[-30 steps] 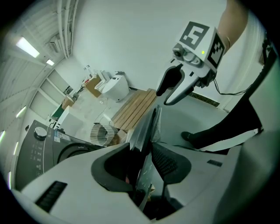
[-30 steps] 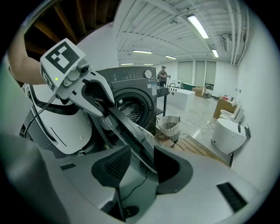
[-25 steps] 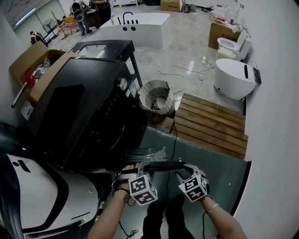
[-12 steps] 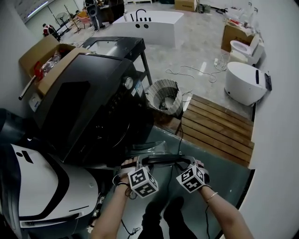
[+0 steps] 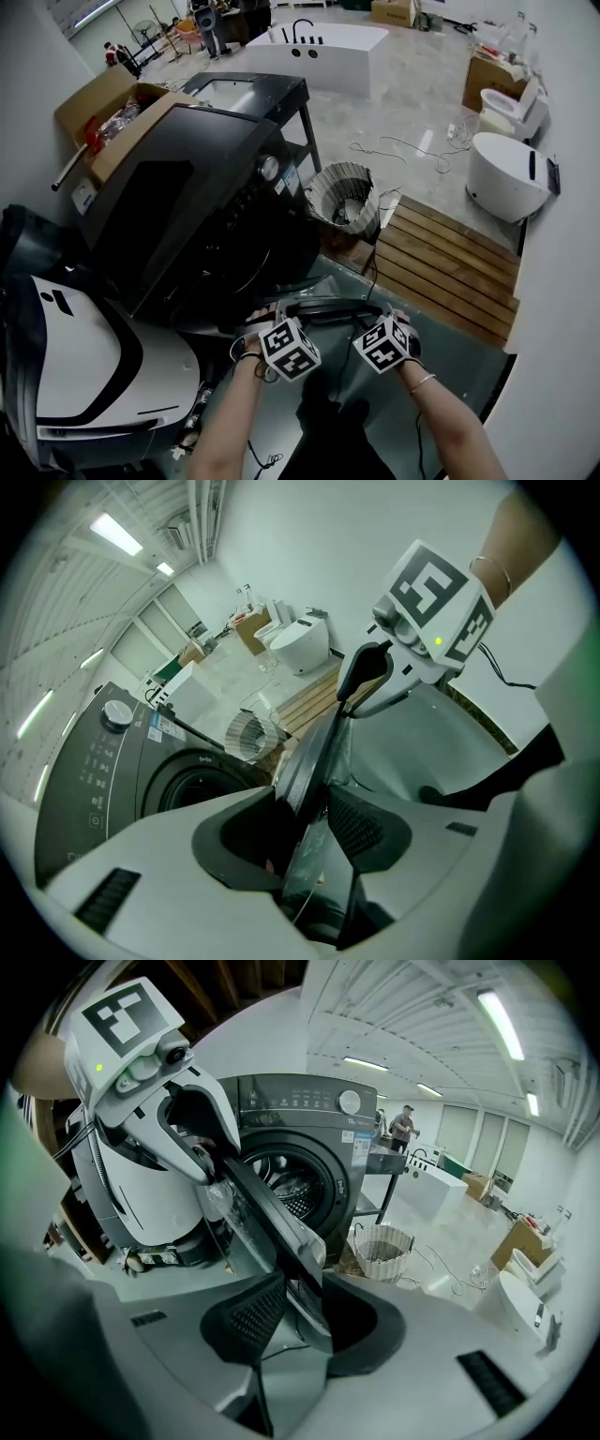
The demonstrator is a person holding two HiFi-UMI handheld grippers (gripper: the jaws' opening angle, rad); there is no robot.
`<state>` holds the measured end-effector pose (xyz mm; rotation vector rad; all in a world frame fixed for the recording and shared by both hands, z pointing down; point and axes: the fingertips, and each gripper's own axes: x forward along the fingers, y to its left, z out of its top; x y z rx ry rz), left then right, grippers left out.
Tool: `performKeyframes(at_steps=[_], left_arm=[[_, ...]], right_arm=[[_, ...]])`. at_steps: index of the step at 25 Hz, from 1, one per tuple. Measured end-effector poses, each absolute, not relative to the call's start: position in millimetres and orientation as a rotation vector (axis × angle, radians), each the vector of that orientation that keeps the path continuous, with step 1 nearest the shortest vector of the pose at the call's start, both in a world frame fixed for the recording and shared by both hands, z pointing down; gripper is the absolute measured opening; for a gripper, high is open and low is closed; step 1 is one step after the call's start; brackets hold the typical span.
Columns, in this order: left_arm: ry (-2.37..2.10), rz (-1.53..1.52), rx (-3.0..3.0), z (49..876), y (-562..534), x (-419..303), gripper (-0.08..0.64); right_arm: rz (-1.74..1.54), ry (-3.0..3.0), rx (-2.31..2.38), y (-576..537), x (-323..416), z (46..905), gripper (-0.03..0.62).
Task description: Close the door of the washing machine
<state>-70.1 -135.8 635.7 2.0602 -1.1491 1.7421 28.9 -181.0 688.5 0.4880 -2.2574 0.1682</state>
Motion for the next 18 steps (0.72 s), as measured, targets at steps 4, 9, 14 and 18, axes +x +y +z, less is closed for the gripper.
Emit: performKeyframes(at_steps=[4, 9, 14, 18], left_arm=[[-1.169, 1.724, 2.034, 636.6, -146.7, -74.6, 0.192], [-1.176, 1.681, 2.004, 637.2, -163.7, -82.1, 0.192], [-1.278, 1.667, 1.975, 639.4, -184.6, -97.1, 0.193], [-1.328, 1.649, 1.930, 643.2, -207.8, -113.2, 0.196]], right_arm=[[0.189, -2.277, 0.491, -195.1, 24.1, 689.3, 0.130], [0.216, -2.294, 0.493, -217.0, 16.6, 689.7, 0.132], [0.189, -2.301, 0.472, -244.6, -2.7, 693.9, 0.132], [0.148, -2.325, 0.424, -273.7, -22.8, 696.3, 0.132]])
